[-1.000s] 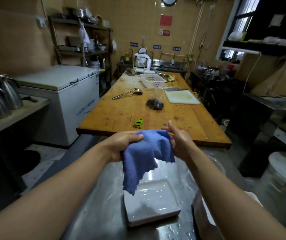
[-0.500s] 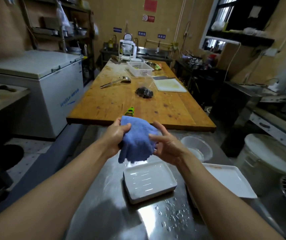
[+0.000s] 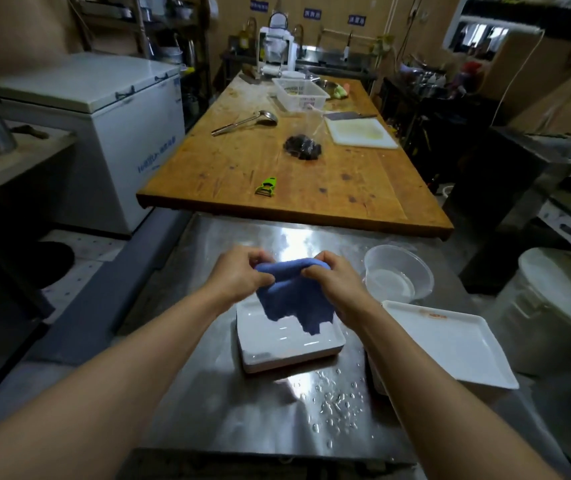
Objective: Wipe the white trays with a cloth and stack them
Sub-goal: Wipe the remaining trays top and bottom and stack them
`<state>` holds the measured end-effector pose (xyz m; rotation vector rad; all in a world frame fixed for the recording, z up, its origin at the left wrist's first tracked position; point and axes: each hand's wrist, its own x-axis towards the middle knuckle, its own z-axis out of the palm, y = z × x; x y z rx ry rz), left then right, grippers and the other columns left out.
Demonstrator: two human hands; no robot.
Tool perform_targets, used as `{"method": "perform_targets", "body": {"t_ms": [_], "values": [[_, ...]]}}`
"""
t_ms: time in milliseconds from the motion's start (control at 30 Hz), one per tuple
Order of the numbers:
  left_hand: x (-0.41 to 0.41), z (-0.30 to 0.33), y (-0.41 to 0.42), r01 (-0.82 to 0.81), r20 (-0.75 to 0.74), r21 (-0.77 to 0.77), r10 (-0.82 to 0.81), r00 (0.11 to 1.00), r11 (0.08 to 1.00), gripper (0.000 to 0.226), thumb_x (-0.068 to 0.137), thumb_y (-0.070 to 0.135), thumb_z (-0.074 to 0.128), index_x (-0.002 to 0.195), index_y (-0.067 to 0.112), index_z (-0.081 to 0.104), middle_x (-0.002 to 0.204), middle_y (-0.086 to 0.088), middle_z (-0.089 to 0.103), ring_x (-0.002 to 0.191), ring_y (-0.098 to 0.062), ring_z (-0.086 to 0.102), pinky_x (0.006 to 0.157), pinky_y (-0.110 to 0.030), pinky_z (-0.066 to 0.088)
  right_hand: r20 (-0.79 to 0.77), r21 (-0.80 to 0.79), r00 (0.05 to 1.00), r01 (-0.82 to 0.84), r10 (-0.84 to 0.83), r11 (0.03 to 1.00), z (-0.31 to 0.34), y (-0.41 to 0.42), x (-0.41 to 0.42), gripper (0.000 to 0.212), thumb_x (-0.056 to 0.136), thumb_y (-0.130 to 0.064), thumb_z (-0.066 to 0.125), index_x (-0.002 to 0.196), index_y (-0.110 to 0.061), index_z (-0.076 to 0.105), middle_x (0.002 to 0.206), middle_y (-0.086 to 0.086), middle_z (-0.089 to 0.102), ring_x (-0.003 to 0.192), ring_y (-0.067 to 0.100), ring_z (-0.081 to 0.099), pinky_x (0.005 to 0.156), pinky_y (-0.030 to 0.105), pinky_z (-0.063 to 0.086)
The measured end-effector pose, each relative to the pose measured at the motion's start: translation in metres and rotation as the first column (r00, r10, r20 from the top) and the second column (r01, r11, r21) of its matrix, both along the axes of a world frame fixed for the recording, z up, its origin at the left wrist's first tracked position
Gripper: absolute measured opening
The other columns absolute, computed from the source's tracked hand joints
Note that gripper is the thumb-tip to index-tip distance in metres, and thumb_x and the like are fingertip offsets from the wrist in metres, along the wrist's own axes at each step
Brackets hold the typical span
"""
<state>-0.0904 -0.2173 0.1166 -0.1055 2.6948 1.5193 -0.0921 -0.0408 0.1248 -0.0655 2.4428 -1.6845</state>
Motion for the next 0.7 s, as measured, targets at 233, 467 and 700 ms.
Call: {"method": "perform_targets", "body": {"t_ms": [233,467,700], "values": [[0.005,-0.059,0.023,-0.137,0.124,-0.096,0.148,0.981,0.986,0.018,0.080,0.023,0.072,0.093,0.026,0.060,0.089,0.004,0.061,0.080,-0.015,0.059,0.063,-0.024,0.042,0.048,0.022,0.996,0.070,-0.071,0.997,-0.051,0.028,-0.006,0.015,0.091,-0.006,0.049,0.097,-0.017,0.057,0.092,0.001,0.060,0.089,0.018,0.058,0.077,0.031,0.048],[0.016,-0.102,0.009,-0.276,0.218,-0.227,0.325,0.920,0.934,0.030,0.081,0.019,0.070,0.109,0.017,0.061,0.106,-0.005,0.063,0.092,-0.022,0.061,0.083,-0.032,0.051,-0.254,0.286,0.967,0.100,-0.025,0.953,-0.082,0.035,-0.015,0.013,0.089,-0.003,0.048,0.084,-0.002,0.060,0.096,0.017,0.066,0.074,0.017,0.057,0.059,0.015,0.041],[0.018,-0.133,0.003,-0.273,0.286,-0.327,0.370,0.884,0.905,0.040,0.079,0.016,0.069,0.116,0.017,0.054,0.112,-0.005,0.062,0.101,-0.023,0.058,0.089,-0.034,0.050,0.029,0.561,0.967,-0.225,0.253,0.797,-0.125,0.030,-0.009,0.036,0.095,-0.018,0.047,0.122,0.004,0.052,0.131,0.017,0.044,0.123,0.033,0.041,0.099,0.032,0.032]]}}
